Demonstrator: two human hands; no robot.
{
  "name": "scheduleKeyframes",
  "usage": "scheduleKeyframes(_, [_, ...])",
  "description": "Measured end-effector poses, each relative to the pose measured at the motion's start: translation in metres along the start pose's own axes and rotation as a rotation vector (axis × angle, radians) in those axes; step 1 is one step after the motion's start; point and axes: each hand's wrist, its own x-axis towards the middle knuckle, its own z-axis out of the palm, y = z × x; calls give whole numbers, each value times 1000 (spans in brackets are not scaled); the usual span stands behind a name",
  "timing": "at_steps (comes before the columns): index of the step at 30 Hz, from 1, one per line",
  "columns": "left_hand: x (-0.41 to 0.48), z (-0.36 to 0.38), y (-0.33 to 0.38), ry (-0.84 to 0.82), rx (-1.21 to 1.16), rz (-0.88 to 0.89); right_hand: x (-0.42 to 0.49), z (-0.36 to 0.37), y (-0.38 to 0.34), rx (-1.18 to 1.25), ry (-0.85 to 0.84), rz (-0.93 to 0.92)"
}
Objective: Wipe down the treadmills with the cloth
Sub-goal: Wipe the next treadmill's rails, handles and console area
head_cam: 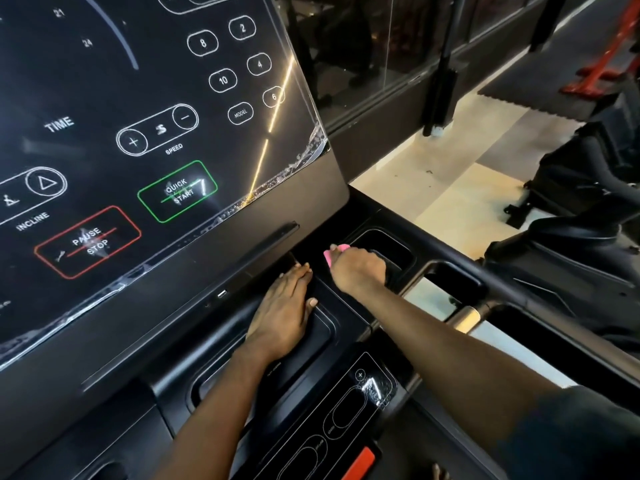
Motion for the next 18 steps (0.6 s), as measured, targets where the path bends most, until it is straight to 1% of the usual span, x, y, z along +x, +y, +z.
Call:
scheduleKeyframes(3, [0,-1,0,-8,9,-2,15,2,-17,276,40,287])
scheduleKeyframes(6, [0,-2,0,-7,19,12,35,-7,-19,682,152,585])
scheduleKeyframes(7, [-1,-3,0,-5,20,18,40,-10,-19,816,189,660])
scheduleKeyframes(8, [-1,-4,1,-3,22,23,45,-12,-21,903,207,688])
scheduleKeyframes(10, [-1,-5,2,5,29,28,52,-7,-30,951,147,623])
scheduleKeyframes(11, [0,-5,1,6,32,27,52,-4,-34,902,111,596])
scheduleKeyframes(13, [0,-4,1,2,39,17,42,-1,-31,776,37,556])
scheduleKeyframes(15, [0,-4,1,-10,41,12,25,4,-18,573,-40,417])
scheduleKeyframes(17, [0,-4,2,-21,43,3,9,9,-1,382,-50,244])
scheduleKeyframes(18, [0,-4,2,-19,44,0,3,8,3,335,-44,197])
